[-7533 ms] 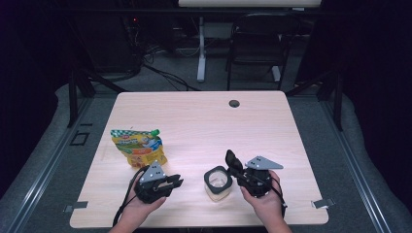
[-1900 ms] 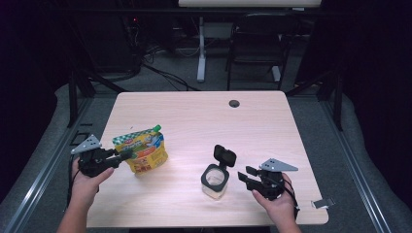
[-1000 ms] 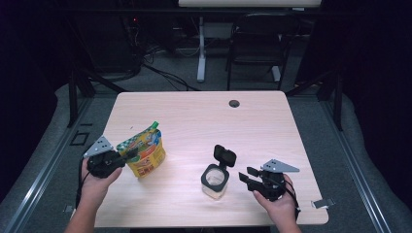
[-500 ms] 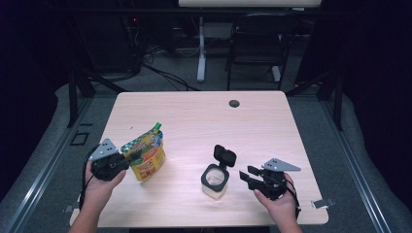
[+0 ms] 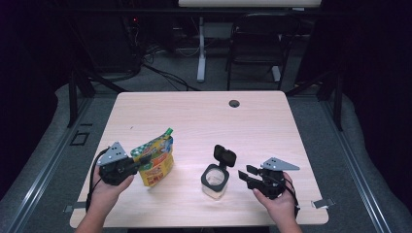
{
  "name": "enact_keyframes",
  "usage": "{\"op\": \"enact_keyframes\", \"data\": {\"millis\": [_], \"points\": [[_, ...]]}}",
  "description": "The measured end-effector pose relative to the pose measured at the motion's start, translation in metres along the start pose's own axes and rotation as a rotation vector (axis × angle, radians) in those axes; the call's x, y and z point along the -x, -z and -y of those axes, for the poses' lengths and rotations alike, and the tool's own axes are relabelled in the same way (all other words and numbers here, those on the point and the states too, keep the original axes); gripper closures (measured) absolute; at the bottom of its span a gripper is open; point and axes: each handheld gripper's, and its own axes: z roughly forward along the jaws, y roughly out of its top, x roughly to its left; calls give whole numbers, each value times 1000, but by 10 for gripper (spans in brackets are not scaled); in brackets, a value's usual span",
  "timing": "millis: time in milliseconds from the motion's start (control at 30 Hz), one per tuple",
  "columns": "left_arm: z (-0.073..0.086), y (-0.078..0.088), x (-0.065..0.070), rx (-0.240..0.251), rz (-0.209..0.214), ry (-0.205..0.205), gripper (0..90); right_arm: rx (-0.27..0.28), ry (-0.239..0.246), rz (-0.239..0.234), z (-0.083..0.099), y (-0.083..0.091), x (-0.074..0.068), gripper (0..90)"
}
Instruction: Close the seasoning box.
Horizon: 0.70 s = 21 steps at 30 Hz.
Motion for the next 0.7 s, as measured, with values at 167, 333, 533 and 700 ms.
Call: {"op": "enact_keyframes", "data": {"millis": [167, 333, 533, 700], "points": [[-2, -5, 10, 4, 40, -11, 900, 7, -2, 3, 0, 2, 0, 575], [-3, -8, 16, -5, 98, -23, 900, 14, -5, 3, 0, 3, 1, 575], [2, -3, 9, -18, 102, -2, 900, 9, -6, 0, 0, 1, 2, 575], [8, 0, 0, -8, 113, 51, 878, 7, -1, -4, -1, -1, 2, 575]]}}
